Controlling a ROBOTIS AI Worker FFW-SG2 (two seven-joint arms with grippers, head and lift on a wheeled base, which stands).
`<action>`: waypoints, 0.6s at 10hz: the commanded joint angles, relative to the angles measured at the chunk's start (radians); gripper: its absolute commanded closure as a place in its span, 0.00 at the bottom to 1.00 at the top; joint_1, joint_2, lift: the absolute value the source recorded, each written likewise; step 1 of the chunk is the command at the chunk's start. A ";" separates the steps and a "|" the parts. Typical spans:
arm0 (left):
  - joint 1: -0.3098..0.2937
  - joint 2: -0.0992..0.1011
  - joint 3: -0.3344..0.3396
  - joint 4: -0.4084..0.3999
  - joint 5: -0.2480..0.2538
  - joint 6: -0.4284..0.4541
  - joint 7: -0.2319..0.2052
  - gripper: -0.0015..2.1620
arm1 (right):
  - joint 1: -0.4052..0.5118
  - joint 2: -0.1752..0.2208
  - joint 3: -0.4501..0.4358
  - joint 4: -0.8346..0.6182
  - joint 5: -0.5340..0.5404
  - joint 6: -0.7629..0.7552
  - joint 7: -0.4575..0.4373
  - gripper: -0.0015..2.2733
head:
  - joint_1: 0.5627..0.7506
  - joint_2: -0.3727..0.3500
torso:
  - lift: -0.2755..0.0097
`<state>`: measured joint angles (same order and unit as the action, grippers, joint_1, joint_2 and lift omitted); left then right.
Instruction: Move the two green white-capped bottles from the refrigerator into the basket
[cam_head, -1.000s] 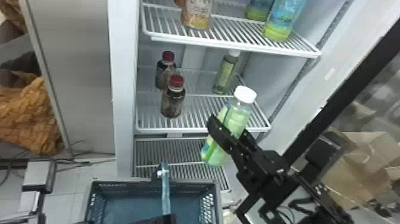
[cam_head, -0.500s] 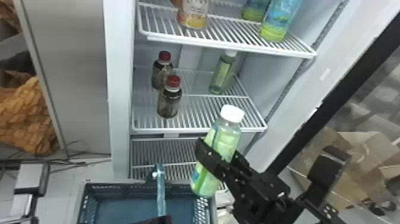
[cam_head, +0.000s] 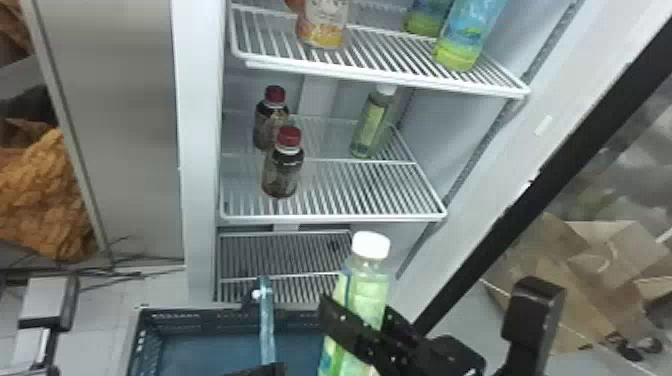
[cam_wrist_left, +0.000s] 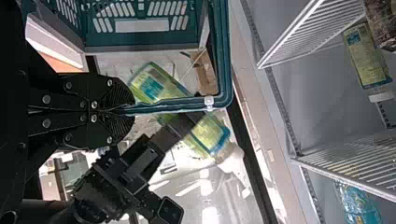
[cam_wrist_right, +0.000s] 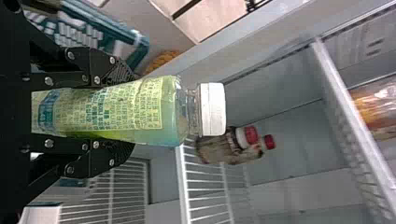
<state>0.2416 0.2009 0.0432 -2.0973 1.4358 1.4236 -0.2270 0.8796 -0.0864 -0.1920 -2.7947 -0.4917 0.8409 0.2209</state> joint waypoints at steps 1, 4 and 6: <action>-0.001 0.002 -0.003 0.000 -0.002 0.002 0.000 0.53 | -0.001 0.000 -0.003 -0.002 0.001 0.077 0.000 0.37 | 0.70 0.03 | 0.04; -0.004 0.002 -0.007 0.000 -0.004 0.002 0.001 0.53 | -0.003 0.005 -0.035 0.018 0.011 0.192 0.005 0.37 | 0.70 0.03 | 0.04; -0.004 0.002 -0.007 0.000 -0.004 0.005 0.001 0.53 | -0.026 0.010 -0.037 0.062 0.009 0.222 0.014 0.37 | 0.70 0.03 | 0.04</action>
<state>0.2373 0.2025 0.0358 -2.0972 1.4317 1.4263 -0.2254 0.8627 -0.0793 -0.2288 -2.7484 -0.4820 1.0546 0.2346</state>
